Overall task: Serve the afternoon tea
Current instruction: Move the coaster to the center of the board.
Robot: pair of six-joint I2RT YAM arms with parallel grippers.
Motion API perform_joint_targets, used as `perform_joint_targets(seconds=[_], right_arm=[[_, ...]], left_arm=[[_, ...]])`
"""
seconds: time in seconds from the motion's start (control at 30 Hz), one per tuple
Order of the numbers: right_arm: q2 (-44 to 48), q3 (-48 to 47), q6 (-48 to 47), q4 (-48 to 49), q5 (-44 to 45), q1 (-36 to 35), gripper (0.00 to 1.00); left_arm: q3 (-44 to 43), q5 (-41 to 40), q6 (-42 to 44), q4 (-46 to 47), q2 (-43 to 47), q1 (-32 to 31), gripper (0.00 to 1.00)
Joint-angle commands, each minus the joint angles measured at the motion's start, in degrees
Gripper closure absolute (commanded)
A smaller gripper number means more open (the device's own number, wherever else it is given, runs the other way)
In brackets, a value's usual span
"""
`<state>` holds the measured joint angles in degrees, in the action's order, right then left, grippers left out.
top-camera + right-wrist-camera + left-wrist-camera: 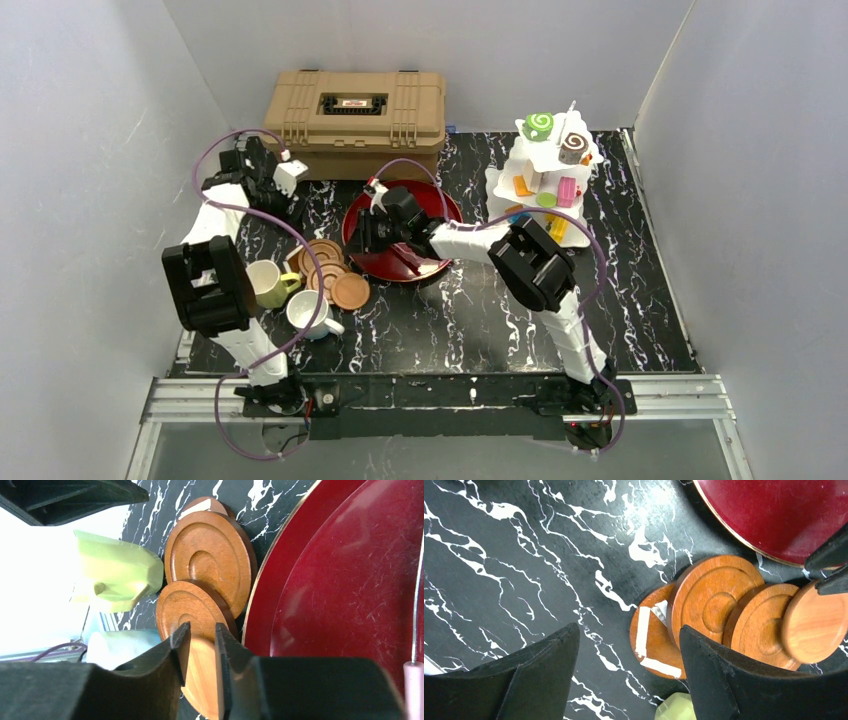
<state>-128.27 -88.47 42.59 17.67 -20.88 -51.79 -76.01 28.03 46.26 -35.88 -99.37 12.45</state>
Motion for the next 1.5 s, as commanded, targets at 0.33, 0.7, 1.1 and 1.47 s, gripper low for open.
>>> perform_joint_targets(seconds=[0.33,0.7,1.1,1.47], right_arm=[[12.0,11.52,-6.91,-4.1,4.28,-3.69,0.27],[13.63,6.8,-29.99,-19.83,17.48,-11.14,0.41],[12.26,10.36,-32.66,-21.67,22.9,-14.3,0.43],[21.86,23.93,-29.43,-25.99,29.61,-14.22,0.51]], left_arm=[[1.85,1.62,4.19,-6.0,1.75,0.6,0.29],[-5.65,2.85,-2.11,-11.14,0.65,2.81,0.29],[-8.43,4.27,-3.24,-14.0,2.69,4.25,0.3],[-8.55,5.25,-3.67,-14.39,4.12,4.26,0.3]])
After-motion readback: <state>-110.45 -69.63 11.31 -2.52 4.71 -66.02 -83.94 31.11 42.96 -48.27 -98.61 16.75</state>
